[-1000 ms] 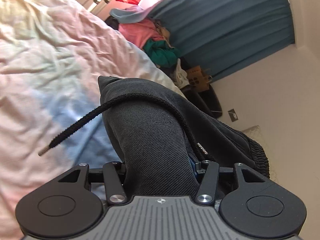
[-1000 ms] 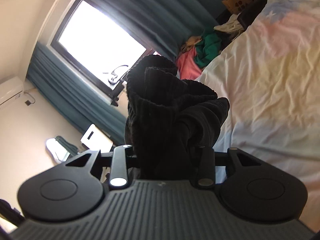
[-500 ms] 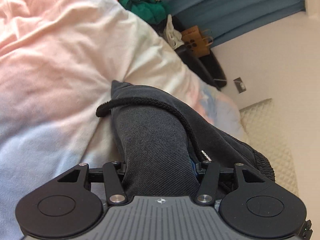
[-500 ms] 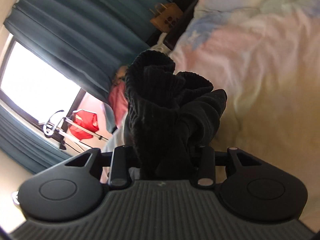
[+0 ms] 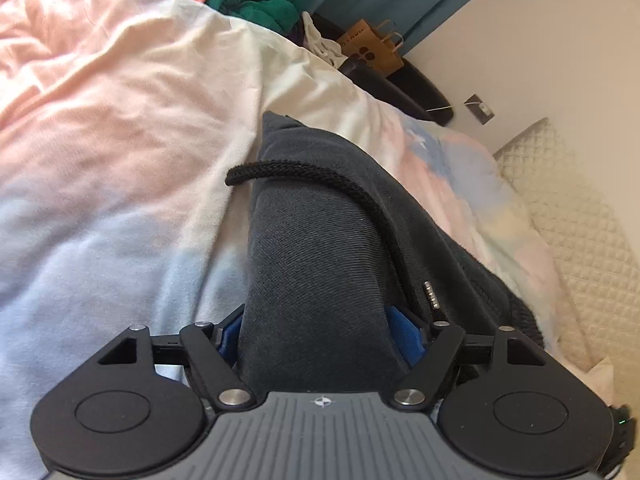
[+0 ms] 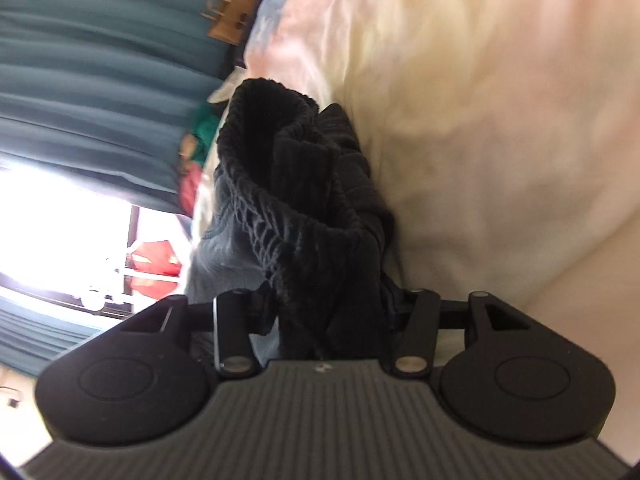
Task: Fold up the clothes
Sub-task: 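Lower the sweatpants onto the duvet and open both grippers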
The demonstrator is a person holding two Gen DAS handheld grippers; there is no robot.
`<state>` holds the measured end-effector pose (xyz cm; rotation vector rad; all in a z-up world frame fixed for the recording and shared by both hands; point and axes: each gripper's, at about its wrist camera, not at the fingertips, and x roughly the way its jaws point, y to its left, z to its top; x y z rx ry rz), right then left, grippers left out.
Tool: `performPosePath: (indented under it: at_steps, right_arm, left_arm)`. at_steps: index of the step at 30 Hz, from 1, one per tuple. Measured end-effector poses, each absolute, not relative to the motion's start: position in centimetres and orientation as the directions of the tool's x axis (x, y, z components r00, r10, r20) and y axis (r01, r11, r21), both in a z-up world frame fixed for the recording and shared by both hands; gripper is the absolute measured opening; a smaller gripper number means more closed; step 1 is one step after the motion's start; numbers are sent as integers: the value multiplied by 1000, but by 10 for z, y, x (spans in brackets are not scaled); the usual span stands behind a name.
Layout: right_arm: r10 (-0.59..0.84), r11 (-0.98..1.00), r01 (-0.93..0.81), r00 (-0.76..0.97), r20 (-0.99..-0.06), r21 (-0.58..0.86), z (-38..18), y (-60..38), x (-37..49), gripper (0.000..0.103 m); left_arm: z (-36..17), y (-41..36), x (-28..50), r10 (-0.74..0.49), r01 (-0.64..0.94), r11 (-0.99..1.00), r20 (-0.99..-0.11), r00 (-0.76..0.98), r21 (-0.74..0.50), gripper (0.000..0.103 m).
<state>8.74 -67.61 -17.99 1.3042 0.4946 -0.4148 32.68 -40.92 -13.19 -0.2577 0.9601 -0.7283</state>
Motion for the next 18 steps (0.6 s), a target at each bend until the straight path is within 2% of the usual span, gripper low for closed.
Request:
performPosePath:
  at_steps: [2, 6, 12, 15, 17, 18]
  right_arm:
    - [-39, 262, 590, 797, -603, 763, -158, -671, 76, 54]
    - [-48, 353, 558, 812, -581, 751, -117, -652, 50, 54]
    - [-73, 501, 513, 828, -556, 697, -48, -615, 16, 54]
    - [-99, 596, 496, 826, -555, 632, -13, -591, 1, 61]
    - [-112, 654, 466, 839, -533, 596, 10, -574, -11, 64]
    - [-118, 681, 450, 846, -521, 578, 22, -566, -17, 68]
  left_arm:
    - [-111, -409, 314, -629, 485, 760, -676, 383, -432, 78]
    - [-59, -397, 279, -619, 554, 757, -654, 435, -347, 78]
    - [30, -378, 207, -629, 630, 736, -593, 503, -247, 84]
    - [66, -362, 169, -639, 660, 724, -557, 530, -202, 91]
    - [89, -351, 142, -648, 677, 715, -532, 546, -177, 101]
    - [101, -343, 125, -653, 684, 711, -518, 553, -165, 103]
